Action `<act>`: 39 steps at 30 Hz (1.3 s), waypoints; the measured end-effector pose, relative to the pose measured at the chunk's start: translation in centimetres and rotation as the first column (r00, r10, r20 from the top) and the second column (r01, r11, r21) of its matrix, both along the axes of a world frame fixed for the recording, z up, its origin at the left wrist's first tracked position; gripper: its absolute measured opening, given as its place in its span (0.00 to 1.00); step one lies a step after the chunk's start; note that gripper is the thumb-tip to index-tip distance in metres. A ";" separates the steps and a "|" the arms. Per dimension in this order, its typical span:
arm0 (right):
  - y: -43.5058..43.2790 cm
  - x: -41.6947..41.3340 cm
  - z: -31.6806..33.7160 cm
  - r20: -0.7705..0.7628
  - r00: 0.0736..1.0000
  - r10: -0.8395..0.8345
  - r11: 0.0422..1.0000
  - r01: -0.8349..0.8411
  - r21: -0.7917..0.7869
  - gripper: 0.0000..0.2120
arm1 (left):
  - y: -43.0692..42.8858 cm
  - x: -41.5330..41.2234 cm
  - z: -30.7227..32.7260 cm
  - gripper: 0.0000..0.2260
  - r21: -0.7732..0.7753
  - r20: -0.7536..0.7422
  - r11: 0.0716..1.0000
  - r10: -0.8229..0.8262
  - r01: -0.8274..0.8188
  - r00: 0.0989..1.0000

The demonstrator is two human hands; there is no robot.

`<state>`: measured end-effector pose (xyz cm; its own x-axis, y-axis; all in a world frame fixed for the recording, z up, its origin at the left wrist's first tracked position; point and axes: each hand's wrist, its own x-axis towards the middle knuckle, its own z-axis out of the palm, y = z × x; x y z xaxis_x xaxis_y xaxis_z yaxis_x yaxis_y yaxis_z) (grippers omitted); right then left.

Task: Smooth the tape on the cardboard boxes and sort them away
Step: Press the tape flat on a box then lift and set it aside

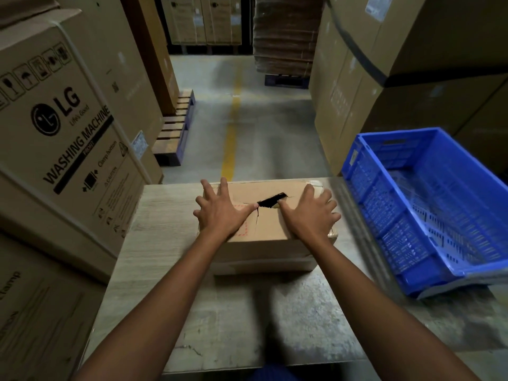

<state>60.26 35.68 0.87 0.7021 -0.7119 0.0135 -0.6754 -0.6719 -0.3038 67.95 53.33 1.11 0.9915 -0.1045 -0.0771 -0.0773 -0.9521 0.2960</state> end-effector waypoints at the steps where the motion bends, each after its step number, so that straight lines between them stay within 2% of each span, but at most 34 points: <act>1: 0.1 -0.2 0.0 0.016 1.000 0.000 1.000 0.000 -0.002 0.40 | 0.2 0.0 0.1 0.51 -0.014 -0.019 1.000 0.004 -0.005 1.000; 5: 0.4 -1.4 0.1 0.080 0.997 -0.013 1.000 0.012 0.015 0.41 | 1.3 0.2 0.5 0.49 -0.089 -0.101 0.992 0.075 -0.084 0.992; 9: 1.0 -3.1 0.1 0.161 0.986 -0.038 0.999 0.035 0.017 0.45 | 2.4 -1.0 0.4 0.41 -0.105 -0.014 0.991 0.084 -0.085 0.996; 12: 1.3 -4.0 0.7 0.247 0.961 -0.120 0.986 0.087 0.140 0.46 | 3.2 -2.3 0.2 0.34 -0.162 0.077 0.984 0.080 -0.066 0.994; 15: 1.1 -4.3 1.8 0.321 0.918 -0.233 0.943 0.133 0.303 0.44 | 3.8 -3.3 -0.1 0.31 -0.261 0.107 0.963 0.103 -0.072 0.989; 18: 0.8 -4.3 2.2 0.436 0.856 -0.278 0.913 0.095 0.396 0.39 | 3.9 -4.2 0.1 0.27 -0.443 0.136 0.894 0.141 -0.067 0.981; 21: 0.7 -4.2 1.8 0.508 0.806 -0.303 0.886 0.043 0.462 0.31 | 3.8 -4.1 -0.1 0.21 -0.636 0.149 0.767 0.223 -0.079 0.963; 25: 0.8 -4.3 0.0 0.408 0.867 -0.285 0.850 0.032 0.526 0.29 | 4.2 -3.6 -1.9 0.16 -0.716 0.037 0.671 0.314 -0.194 0.949; 29: 1.7 -6.0 -3.2 0.286 0.925 -0.249 0.837 0.057 0.544 0.27 | 5.0 -5.0 -4.6 0.14 -0.670 -0.032 0.692 0.334 -0.268 0.942; 32: 2.3 -7.7 -5.2 0.219 0.940 -0.261 0.824 0.099 0.558 0.29 | 5.3 -6.9 -6.3 0.12 -0.640 -0.081 0.704 0.336 -0.308 0.938; 37: 2.2 -9.1 -6.2 0.183 0.956 -0.229 0.853 0.107 0.511 0.32 | 6.3 -9.2 -7.1 0.09 -0.715 -0.013 0.641 0.385 -0.278 0.923; 39: 2.2 -9.7 -6.0 0.128 0.972 -0.198 0.881 0.119 0.459 0.33 | 7.0 -10.1 -7.2 0.08 -0.696 0.009 0.676 0.346 -0.243 0.938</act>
<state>50.59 37.84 -5.18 0.5948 -0.7718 -0.2247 -0.6744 -0.3269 -0.6621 57.85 60.36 -6.05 0.9746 0.2222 0.0263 0.0854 -0.4780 0.8742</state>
